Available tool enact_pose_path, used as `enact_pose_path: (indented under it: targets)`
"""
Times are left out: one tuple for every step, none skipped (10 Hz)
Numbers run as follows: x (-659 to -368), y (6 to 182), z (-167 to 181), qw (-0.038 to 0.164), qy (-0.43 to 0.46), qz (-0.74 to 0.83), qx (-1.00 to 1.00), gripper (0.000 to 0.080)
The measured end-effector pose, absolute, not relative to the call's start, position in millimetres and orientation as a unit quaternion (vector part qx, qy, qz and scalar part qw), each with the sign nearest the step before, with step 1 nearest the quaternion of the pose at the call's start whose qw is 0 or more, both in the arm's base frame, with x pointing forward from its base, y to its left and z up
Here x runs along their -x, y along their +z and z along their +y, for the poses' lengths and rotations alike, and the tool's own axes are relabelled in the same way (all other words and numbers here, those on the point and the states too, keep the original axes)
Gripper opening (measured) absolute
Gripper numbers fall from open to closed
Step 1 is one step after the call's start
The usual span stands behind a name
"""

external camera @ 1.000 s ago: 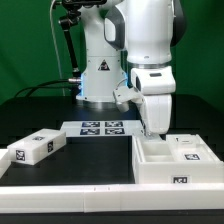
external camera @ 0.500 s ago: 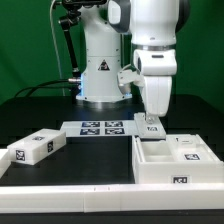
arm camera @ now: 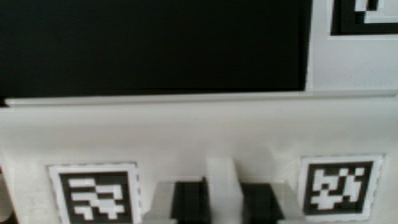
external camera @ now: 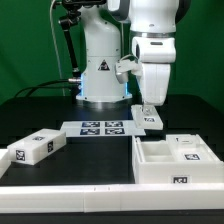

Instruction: Assemble cabinet

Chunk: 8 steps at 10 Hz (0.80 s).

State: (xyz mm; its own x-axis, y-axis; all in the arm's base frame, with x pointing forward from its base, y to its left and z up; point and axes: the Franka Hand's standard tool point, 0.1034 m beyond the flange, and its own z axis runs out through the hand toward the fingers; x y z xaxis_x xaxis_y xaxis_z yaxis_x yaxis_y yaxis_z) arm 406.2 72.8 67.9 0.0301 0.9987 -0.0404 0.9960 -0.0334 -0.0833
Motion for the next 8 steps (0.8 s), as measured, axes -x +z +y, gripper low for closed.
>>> enact_pose_path:
  targets:
    - [-407.6,64.9,68.4,0.018,0.044,-0.695,0.717,0.0071]
    - [-411.0,67.4,65.1,0.017,0.045,-0.693,0.719,0.0071]
    - [-415.7,71.4,64.7,0.014,0.043,-0.693,0.720,0.0071]
    - [-417.4,71.2,64.2,0.017,0.048,-0.692,0.721,0.0071]
    - [-419.5,67.3,64.7,0.020,0.048,-0.691,0.721,0.0071]
    - [-423.1,63.2,65.6,0.023,0.048,-0.690,0.722,0.0071]
    - [-428.9,62.3,65.4,0.023,0.046,-0.689,0.723,0.0071]
    - [-432.0,63.0,64.7,0.023,0.045,-0.688,0.724,0.0071]
